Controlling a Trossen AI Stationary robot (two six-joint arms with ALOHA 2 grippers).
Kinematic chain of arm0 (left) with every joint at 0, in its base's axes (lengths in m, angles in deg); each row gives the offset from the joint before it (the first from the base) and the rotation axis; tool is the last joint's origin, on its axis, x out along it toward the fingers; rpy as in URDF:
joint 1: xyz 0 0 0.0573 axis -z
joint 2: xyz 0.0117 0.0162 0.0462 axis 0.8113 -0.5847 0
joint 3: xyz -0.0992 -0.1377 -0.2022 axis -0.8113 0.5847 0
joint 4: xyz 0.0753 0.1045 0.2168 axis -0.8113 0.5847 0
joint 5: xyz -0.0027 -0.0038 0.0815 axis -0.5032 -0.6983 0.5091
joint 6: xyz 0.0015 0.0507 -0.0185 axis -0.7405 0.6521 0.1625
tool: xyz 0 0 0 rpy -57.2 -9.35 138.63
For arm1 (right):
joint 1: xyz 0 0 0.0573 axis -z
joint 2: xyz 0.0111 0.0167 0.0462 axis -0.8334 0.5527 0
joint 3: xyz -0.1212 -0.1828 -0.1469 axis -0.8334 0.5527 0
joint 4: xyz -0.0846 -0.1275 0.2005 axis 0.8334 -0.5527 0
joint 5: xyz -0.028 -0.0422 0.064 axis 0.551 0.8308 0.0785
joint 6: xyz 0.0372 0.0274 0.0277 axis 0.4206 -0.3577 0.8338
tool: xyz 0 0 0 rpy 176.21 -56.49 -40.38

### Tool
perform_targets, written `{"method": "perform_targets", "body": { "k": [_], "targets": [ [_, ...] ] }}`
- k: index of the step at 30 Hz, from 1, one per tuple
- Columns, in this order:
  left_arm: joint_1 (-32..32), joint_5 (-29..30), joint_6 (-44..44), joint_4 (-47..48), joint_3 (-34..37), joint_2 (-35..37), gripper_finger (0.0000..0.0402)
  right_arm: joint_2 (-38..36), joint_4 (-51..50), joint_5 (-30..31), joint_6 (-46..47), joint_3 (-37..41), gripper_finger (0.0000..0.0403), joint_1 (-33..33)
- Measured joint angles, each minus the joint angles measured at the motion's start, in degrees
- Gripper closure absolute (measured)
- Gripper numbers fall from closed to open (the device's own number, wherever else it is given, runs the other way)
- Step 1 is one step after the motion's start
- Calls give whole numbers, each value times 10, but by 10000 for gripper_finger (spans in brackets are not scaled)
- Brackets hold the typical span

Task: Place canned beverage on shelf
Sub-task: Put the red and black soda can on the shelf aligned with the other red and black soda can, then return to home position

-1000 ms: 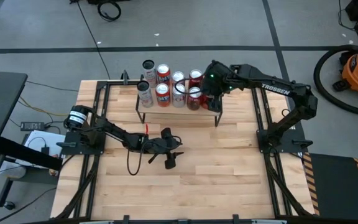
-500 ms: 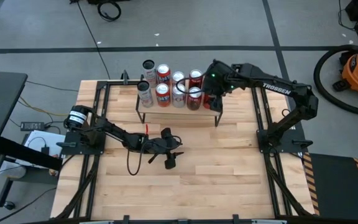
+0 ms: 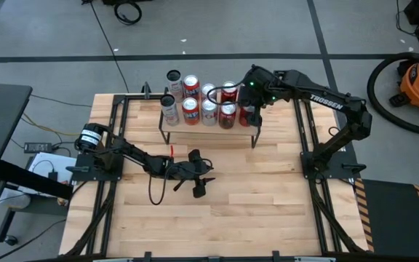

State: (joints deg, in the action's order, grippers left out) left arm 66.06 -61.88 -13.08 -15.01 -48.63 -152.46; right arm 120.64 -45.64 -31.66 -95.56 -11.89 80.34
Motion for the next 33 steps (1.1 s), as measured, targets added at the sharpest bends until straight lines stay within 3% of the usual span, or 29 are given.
{"method": "perform_targets", "body": {
  "k": [6,12,19,25,28,33],
  "targets": [
    [5,0,6,4,0,2,189,-17,-5,2,24,-37,8,-13],
    [25,0,16,6,-1,16,189,-92,2,56,67,2,9,-40],
    [70,3,21,55,0,124,189,-216,132,78,116,125,9,-126],
    [122,97,38,135,7,217,189,-314,281,121,140,280,9,-183],
    [141,139,54,115,35,266,197,-352,323,152,144,332,9,-207],
    [144,145,59,36,121,361,241,-407,364,158,150,393,9,-229]
  ]
}}
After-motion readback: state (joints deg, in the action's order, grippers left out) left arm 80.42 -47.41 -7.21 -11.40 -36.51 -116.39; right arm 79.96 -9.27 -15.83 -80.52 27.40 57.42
